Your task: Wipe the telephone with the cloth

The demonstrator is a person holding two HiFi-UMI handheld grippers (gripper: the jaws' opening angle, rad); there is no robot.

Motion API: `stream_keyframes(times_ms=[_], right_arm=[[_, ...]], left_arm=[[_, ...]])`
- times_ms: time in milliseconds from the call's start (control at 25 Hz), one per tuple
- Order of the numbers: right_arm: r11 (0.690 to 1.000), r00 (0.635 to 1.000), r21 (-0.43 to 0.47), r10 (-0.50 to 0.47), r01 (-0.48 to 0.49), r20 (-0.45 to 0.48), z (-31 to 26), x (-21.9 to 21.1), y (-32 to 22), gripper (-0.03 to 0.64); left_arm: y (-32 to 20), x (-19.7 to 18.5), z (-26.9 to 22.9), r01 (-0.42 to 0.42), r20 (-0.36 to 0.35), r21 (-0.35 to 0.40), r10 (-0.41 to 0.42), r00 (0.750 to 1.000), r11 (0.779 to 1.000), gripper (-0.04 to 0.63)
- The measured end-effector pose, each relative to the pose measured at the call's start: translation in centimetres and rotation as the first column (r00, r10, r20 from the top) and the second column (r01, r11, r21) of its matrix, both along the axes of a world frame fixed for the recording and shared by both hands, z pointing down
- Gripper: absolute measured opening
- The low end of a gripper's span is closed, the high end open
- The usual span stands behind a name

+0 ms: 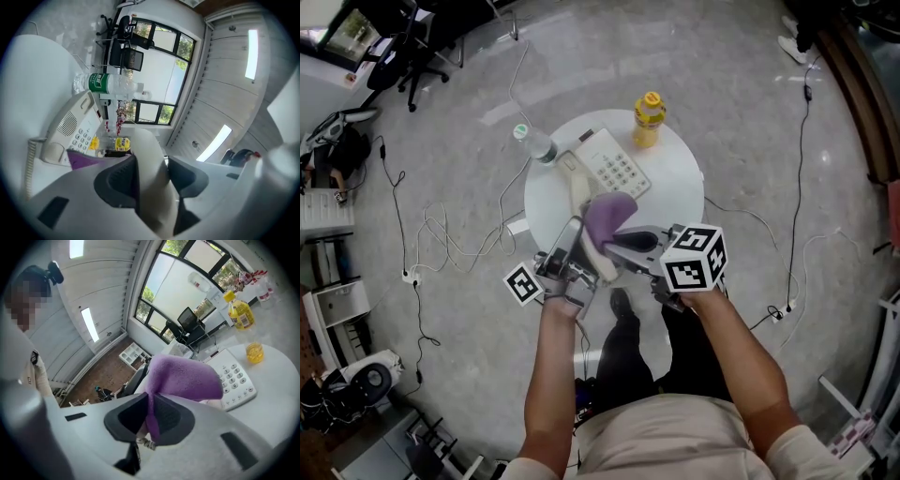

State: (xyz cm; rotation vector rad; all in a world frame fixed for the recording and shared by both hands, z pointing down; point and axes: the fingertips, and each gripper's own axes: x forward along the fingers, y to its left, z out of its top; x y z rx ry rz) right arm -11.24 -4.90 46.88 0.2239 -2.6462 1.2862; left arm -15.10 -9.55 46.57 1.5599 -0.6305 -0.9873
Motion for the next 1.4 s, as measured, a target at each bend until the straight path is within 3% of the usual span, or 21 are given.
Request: stream_keyframes(times_ms=[240,440,520,840,1040,1240,1400], right_arm=[[0.988,0.988,0.007,0.152,-0.152,-0.027,1.0,1.7,-1.5,0.029],[0.947,0.948,0.054,0.318,-0.317,-0.010,0.1,3.3,-5.0,0.031],[0.939,0.940,0.055,0.341,-0.340,0.000,-0.3,3.5,-6.1,0.032],[0.987,0.987,-0.007,0.158,-0.158,-0.027,0.6,1.5,-2.7,0.031],[0.997,0.998,-0.071,0.031,-0.034,-0.045,2.4,0.9,1.3,0.029],[0.993,0.998,-0.115,0.030,-0.037,-0.057,3.9,1.6,1.9,0.029],[0.987,0.993,-0.116,0.111,-0.115,-0.041,3.6,1.3,0.1,0.029]], left_arm=[[0.4,2.2,0.2,-0.078,0.042,0.002,0.078,0.996,0.997,0.206],[1.0,3.5,0.1,-0.116,0.042,0.014,0.115,0.992,0.993,0.204],[1.1,3.8,0.5,-0.129,0.049,0.005,0.129,0.990,0.992,0.204],[0.7,2.3,1.3,-0.060,-0.023,-0.032,0.059,0.998,0.998,0.202],[0.7,1.8,2.3,-0.060,-0.020,-0.048,0.059,0.998,0.997,0.202],[1.0,1.8,3.2,-0.075,-0.026,-0.059,0.073,0.997,0.995,0.202],[0.6,2.3,2.8,-0.106,-0.009,-0.039,0.105,0.994,0.994,0.202]])
